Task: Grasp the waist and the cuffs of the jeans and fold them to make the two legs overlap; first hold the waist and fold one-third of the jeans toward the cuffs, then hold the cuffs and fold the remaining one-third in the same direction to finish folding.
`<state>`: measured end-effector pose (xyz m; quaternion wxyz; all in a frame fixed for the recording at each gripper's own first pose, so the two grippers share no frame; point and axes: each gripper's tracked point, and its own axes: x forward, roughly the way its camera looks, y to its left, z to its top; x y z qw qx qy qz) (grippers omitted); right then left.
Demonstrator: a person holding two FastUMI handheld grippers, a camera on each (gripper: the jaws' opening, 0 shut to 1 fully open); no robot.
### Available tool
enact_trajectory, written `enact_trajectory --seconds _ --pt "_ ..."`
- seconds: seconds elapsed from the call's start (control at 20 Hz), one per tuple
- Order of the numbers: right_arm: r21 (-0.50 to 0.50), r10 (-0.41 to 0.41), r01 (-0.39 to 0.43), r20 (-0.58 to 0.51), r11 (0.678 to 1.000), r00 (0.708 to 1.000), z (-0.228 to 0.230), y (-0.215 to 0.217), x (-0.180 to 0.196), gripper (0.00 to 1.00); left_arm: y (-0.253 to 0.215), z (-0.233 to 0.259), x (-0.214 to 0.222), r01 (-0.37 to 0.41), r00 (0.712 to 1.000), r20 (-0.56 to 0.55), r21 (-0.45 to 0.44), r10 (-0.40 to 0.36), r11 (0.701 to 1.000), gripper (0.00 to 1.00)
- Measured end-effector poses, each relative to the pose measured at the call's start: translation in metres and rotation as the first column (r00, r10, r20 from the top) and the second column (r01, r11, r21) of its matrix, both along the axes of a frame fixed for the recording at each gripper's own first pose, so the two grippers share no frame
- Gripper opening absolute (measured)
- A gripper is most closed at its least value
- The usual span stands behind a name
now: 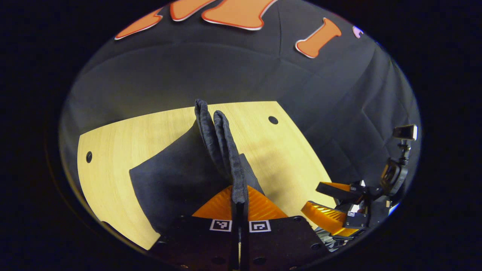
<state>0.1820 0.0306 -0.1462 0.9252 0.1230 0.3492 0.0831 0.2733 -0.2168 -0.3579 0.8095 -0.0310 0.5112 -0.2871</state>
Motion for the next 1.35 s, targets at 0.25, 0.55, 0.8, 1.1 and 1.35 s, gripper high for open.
enact_trajectory --seconds 0.25,0.55,0.8,1.1,1.35 --pt "-0.029 -0.009 0.010 0.027 1.000 1.000 0.003 -0.002 0.002 0.98 -0.013 -0.001 -0.008 0.046 0.999 0.000 0.002 -0.046 0.999 0.16" --pt "-0.128 -0.008 0.034 0.206 0.991 0.979 0.048 -0.006 0.015 0.99 0.019 0.046 0.016 -0.072 0.966 0.251 0.002 0.069 0.997 0.75" --pt "-0.218 0.042 0.072 0.477 0.973 0.878 0.136 0.020 0.012 0.98 0.067 0.108 0.014 -0.239 0.816 0.524 -0.079 0.245 0.968 0.87" --pt "-0.188 0.100 0.039 0.676 0.981 0.730 0.208 0.069 -0.013 0.97 0.082 0.128 -0.012 -0.379 0.521 0.751 -0.222 0.406 0.898 0.87" --pt "-0.186 0.134 0.005 0.726 0.983 0.674 0.211 0.092 -0.033 0.98 0.080 0.122 -0.016 -0.426 0.385 0.822 -0.245 0.420 0.871 0.87"
